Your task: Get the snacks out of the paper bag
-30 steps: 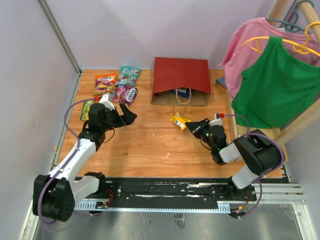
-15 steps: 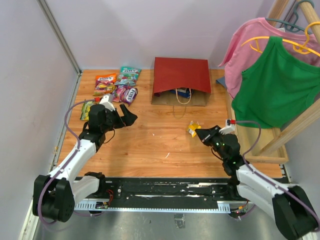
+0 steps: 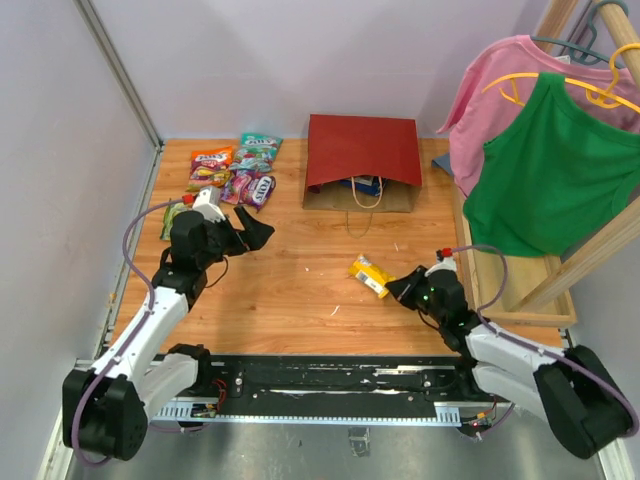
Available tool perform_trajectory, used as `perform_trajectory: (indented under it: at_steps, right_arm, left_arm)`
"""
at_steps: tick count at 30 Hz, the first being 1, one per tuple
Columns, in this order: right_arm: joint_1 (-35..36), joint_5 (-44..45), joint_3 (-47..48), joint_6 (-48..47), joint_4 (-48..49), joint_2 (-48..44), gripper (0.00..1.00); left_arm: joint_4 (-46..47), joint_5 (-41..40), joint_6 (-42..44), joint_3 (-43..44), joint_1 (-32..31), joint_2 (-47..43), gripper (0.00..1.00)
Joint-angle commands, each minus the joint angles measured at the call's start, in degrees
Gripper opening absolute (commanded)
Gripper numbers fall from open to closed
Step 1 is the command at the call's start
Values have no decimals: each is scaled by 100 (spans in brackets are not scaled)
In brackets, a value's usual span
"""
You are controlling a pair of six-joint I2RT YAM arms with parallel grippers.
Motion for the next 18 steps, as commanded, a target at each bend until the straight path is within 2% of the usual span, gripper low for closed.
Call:
perform_trajectory:
  at_steps: [1,5,8,14,18]
  right_arm:
    - [770,113,359,14,574,716,1]
    - [1621,112,851,80,1058,1844,1]
    - [1996,-73,1373,180,1532,2943,1]
    - [2380,-769,2671,511,2508,4847,1]
    - [2546,-945,3758,697,2448,5726,1]
  left_arm:
    - [15,10,-254,-83,-1,-297,99]
    - [-64,-18,-274,-36,0,-403,98]
    - [-136,-11,-296,15,0,-486,99]
    - [-499,-36,-406,320,0,-1011,99]
    - [-822,-172,-413,555,0,-1317,100]
